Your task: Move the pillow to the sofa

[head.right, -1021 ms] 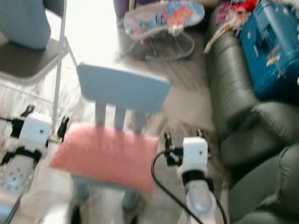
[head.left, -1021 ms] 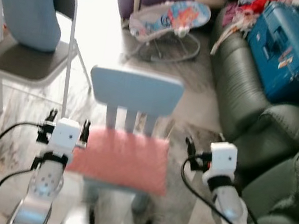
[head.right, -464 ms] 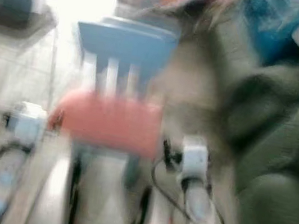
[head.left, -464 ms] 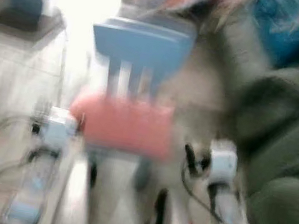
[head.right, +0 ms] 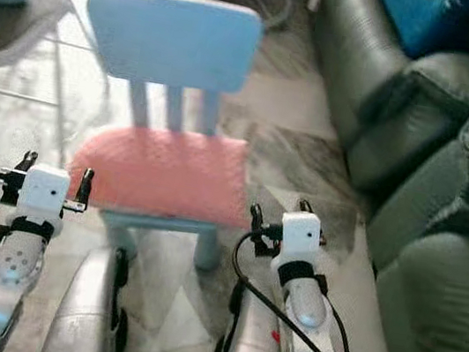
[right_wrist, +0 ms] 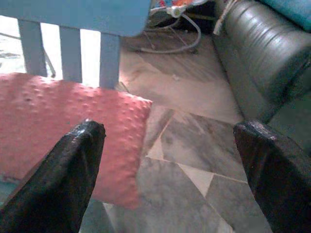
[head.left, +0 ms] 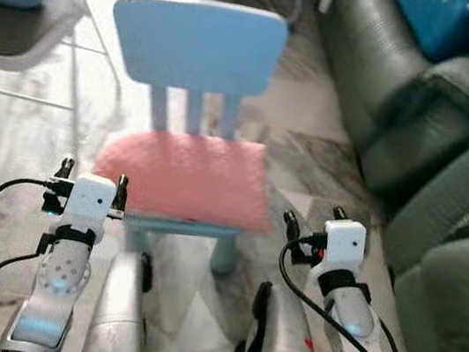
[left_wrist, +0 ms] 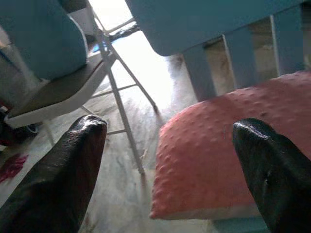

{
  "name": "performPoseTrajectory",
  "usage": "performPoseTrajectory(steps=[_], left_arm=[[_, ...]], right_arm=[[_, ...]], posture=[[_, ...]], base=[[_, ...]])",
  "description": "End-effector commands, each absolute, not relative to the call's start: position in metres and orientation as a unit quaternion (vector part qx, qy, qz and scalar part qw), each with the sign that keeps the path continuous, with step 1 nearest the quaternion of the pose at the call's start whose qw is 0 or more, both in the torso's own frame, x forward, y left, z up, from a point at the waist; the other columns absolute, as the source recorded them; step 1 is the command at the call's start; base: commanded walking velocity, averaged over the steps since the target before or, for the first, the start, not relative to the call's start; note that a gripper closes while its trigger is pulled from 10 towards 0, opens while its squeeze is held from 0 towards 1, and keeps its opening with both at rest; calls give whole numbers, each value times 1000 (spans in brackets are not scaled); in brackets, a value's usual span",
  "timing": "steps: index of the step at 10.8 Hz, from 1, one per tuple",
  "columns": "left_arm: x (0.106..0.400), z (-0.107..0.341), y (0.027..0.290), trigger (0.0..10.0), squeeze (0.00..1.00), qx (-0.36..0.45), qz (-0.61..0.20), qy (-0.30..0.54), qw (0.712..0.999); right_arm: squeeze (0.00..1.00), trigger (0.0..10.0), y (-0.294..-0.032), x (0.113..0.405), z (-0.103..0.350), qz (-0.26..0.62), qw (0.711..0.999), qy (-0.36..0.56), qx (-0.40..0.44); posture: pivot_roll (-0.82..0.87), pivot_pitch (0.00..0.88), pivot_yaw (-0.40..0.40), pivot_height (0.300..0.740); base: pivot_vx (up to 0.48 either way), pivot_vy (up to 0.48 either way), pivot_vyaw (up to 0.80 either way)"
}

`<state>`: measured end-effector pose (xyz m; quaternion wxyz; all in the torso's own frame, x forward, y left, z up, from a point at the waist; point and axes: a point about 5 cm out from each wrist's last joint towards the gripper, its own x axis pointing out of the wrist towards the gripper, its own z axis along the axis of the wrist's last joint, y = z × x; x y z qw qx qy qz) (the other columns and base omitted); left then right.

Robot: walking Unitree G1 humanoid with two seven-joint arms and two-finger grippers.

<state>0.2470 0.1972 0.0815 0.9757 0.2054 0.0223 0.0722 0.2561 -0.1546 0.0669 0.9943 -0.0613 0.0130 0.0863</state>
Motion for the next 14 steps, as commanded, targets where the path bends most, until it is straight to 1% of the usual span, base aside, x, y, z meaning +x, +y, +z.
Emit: performPoseTrajectory(steps=[1, 4, 7, 8, 14], left_arm=[[245, 77, 198, 10000, 0, 211, 75, 33, 974], [244, 75, 197, 10000, 0, 208, 79, 37, 974], [246, 75, 197, 10000, 0, 203, 82, 39, 975], [246, 75, 197, 10000, 0, 202, 83, 39, 975], [248, 76, 199, 10000, 0, 202, 83, 42, 975]], right_arm=[[0, 10000, -157, 255, 66, 83, 995, 15, -62], [0, 10000, -155, 256, 66, 89, 994, 14, -61], [0, 10000, -153, 256, 67, 96, 994, 14, -55], [0, 10000, -152, 256, 67, 102, 993, 16, -65], [0, 10000, -150, 259, 70, 107, 992, 9, -59]], posture=[[13, 167, -36, 556], [4, 174, -39, 501], [1, 179, -43, 501], [1, 181, -43, 501], [1, 187, -38, 501]], base=[[0, 0, 0], [0, 0, 0], [0, 0, 0], [0, 0, 0], [0, 0, 606]])
